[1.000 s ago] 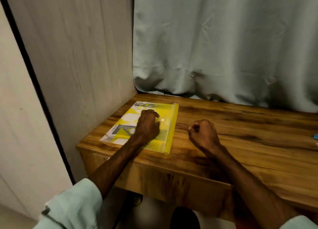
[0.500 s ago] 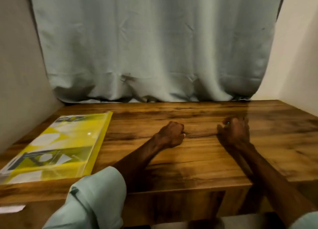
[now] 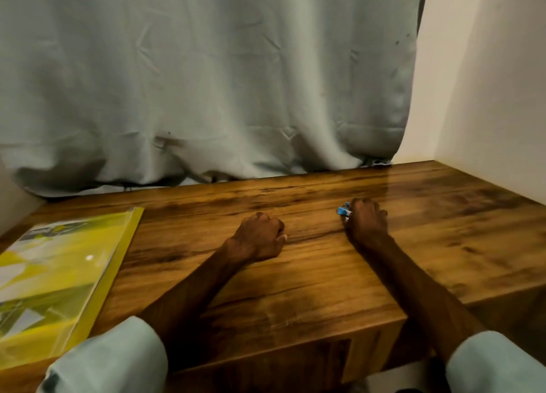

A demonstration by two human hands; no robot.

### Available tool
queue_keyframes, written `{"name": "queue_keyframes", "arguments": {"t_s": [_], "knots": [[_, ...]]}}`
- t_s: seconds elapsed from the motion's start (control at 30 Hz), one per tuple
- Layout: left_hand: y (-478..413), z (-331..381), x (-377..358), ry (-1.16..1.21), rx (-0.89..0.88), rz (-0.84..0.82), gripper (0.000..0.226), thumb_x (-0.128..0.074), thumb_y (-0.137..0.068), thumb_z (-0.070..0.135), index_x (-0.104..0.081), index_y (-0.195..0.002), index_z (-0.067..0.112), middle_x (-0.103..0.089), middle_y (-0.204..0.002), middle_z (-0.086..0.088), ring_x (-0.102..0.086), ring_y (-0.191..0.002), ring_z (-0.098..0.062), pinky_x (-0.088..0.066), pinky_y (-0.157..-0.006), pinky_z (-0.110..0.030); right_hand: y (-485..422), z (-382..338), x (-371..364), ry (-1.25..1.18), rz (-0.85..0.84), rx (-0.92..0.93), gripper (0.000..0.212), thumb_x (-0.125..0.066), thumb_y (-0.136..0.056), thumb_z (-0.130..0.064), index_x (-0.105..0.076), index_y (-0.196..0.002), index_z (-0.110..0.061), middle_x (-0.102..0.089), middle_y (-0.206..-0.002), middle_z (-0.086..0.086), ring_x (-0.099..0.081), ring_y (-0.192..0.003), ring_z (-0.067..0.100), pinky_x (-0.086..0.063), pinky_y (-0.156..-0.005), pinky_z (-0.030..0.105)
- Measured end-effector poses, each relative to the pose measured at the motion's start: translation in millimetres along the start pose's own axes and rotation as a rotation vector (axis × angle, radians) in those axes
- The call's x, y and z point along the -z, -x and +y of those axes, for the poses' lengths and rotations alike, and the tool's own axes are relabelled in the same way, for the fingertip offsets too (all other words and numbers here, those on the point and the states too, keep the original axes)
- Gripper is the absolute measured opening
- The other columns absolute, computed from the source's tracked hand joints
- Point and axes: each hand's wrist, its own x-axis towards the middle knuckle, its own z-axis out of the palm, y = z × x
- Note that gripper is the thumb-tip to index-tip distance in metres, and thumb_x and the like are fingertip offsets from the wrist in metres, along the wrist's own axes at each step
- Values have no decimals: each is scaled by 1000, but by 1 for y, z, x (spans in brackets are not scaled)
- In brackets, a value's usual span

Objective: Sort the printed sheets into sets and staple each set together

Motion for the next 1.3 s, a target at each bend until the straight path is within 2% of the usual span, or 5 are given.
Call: {"name": "queue_keyframes", "arguments": {"t_s": [0.3, 0.5, 0.7, 0.93, 1.3], "knots": [[2, -32, 10, 232, 43, -87, 47, -62, -96, 46, -60, -139, 26, -64, -137, 4, -59, -121, -18, -49, -101, -35, 34, -60, 5, -187, -25, 254, 23, -64, -96, -24, -59, -119, -22, -69, -109, 5, -63, -90, 22, -54, -73, 37], [40, -124, 28, 220, 316, 104, 44, -62, -82, 48, -65, -121, 27, -69, -121, -2, -63, -111, -23, -51, -90, -33, 33, -155, -20, -422, -213, 397, 40, -71, -93, -29, -57, -130, -21, -68, -116, 1, -65, -100, 18, -56, -81, 37], [106, -235, 18, 115, 557, 195, 25, -56, -84, 35, -62, -97, 14, -67, -109, -12, -62, -107, -35, -53, -87, -39, 25, -290, -65, -456, -298, 559, 25, -69, -91, -34, -66, -112, -23, -69, -108, 0, -65, -97, 23, -56, -80, 43], [137, -252, -10, 85, 433, 346, 42, -43, -99, 32, -64, -119, 2, -63, -121, -21, -52, -116, -39, -46, -99, -46, -11, -408, -100, -457, -287, 665, 11, -69, -87, -29, -66, -93, -19, -68, -95, 5, -65, -92, 26, -50, -72, 35], [135, -262, -28, -88, 325, 508, 20, -59, -84, 20, -69, -87, 3, -68, -82, -14, -68, -79, -34, -56, -60, -32, -52, -550, -150, -462, -299, 782, 27, -69, -89, -22, -70, -115, -18, -67, -112, 9, -63, -104, 26, -53, -87, 36]]}}
